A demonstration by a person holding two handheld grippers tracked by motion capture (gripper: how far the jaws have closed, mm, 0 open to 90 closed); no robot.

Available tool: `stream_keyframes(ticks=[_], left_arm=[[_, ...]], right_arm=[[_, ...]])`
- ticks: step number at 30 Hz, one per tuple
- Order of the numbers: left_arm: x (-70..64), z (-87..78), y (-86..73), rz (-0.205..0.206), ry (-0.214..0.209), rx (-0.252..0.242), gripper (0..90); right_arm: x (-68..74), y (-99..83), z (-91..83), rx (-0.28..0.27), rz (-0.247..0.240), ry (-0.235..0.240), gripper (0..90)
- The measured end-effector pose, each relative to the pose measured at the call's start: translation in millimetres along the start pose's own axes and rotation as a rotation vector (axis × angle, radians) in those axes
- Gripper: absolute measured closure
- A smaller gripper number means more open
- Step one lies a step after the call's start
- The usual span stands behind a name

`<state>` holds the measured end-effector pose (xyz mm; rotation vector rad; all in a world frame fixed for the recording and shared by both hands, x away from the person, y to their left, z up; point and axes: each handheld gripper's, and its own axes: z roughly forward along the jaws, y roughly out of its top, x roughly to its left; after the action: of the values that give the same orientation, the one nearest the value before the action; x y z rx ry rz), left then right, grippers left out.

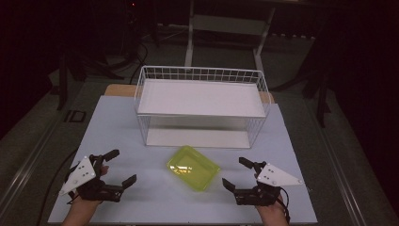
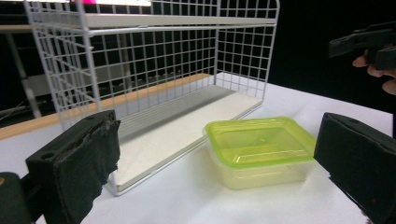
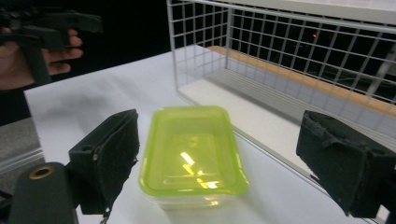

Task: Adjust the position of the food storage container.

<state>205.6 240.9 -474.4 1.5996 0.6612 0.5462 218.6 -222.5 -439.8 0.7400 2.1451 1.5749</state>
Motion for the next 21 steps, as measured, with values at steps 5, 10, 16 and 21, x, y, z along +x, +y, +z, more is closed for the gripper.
stream_keyframes(ticks=[5,10,16,21], left_arm=[[-4.0,0.5,3.5,-0.002,-0.012,-0.009,0.9],[-6.4,-3.2,8.8,-0.001,-0.011,-0.025,0.9],[-11.3,-1.3,9.9,0.023,-0.024,-0.015,0.9],[-16.6,2.8,8.7,0.036,-0.049,-0.006,0.9]], right_arm=[[6.4,3.6,3.6,-0.009,0.023,0.045,13.2],[9.6,13.6,10.5,0.006,0.053,0.073,12.8],[11.6,21.2,19.0,0.037,0.070,0.104,15.4],[17.5,18.1,31.6,0.098,0.095,0.135,28.5]])
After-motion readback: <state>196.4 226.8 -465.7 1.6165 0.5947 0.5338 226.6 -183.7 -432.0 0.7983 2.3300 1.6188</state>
